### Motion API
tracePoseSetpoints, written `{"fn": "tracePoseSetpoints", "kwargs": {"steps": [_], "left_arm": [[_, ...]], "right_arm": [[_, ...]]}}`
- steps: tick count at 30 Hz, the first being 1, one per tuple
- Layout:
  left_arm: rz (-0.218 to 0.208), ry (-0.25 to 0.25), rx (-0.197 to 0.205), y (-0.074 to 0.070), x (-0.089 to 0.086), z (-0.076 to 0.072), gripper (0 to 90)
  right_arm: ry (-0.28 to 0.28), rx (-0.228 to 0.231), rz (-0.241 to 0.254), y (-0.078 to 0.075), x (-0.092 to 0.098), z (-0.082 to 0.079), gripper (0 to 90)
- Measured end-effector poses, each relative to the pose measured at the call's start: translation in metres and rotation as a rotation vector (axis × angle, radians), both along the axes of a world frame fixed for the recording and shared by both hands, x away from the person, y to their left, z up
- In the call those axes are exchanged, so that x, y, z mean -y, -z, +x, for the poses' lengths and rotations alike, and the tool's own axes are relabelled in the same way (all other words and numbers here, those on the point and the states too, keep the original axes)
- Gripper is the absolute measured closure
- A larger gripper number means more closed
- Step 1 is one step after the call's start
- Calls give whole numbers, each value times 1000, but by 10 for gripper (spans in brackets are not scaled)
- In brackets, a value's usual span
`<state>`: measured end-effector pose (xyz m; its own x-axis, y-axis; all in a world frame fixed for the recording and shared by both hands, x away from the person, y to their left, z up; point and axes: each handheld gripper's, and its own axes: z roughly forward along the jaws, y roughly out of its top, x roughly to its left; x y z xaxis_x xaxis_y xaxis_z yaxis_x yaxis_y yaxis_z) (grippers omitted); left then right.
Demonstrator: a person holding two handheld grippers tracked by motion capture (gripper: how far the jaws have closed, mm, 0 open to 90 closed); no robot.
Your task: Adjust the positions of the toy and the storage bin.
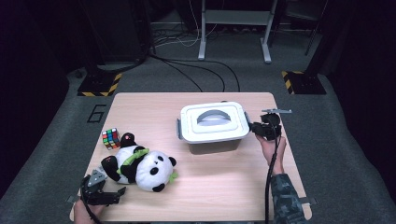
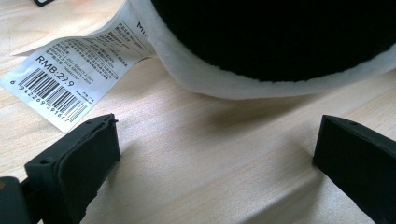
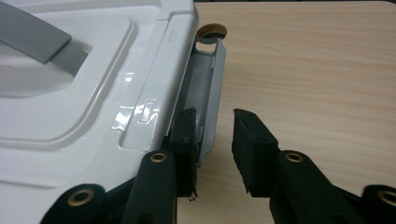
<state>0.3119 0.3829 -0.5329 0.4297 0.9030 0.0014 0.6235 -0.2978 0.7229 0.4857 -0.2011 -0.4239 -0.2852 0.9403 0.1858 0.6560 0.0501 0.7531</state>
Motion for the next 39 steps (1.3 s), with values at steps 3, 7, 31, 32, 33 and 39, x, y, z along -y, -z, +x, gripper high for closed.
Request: {"fn": "tracePoseSetpoints", "kwargs": {"steps": [3, 7, 31, 32, 33, 39], "left_arm": [[0, 0, 0, 0, 0, 0, 1], [0, 0, 0, 0, 0, 0, 1], [0, -1, 0, 0, 0, 0, 1], [0, -1, -1, 0, 0, 0, 1], [-1, -2, 0, 0, 0, 0, 1], [0, -1, 0, 0, 0, 0, 1]], "right_arm": [[4, 9, -5, -5, 4, 0, 659], [-15, 22, -9, -10, 6, 5, 656], [-18, -22, 2, -4, -5, 44, 825], [-15, -15, -4, -4, -5, 42, 825], [-5, -24, -4, -5, -5, 39, 824], [16, -25, -2, -5, -1, 17, 815]]}}
